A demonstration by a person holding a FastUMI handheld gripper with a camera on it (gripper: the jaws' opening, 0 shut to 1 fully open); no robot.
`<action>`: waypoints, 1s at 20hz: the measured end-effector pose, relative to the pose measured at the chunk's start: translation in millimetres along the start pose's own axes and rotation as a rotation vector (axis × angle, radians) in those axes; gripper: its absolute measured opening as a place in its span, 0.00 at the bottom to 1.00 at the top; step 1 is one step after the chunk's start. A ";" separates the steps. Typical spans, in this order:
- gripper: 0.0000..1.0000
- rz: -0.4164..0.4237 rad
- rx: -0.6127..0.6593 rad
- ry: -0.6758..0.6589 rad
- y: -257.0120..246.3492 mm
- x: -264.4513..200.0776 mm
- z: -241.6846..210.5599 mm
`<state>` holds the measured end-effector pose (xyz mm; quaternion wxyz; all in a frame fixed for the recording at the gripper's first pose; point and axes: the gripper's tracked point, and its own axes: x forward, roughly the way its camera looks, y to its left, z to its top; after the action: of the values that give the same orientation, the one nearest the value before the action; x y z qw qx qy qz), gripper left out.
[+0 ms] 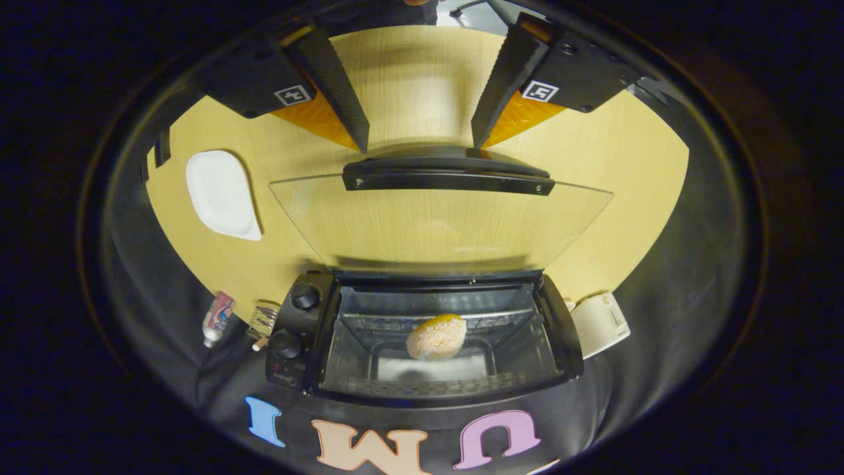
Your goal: Open the toaster oven, put the food inside, and close the toaster oven door.
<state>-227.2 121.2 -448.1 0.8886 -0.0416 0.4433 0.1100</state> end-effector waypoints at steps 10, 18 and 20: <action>0.99 0.035 0.036 -0.231 8.8 -11.0 126.1; 0.99 0.041 0.167 -0.296 8.1 10.1 180.7; 0.99 0.037 0.182 -0.303 2.9 15.1 188.5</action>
<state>-72.3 158.7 -346.3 0.9432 0.0643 0.3130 0.0907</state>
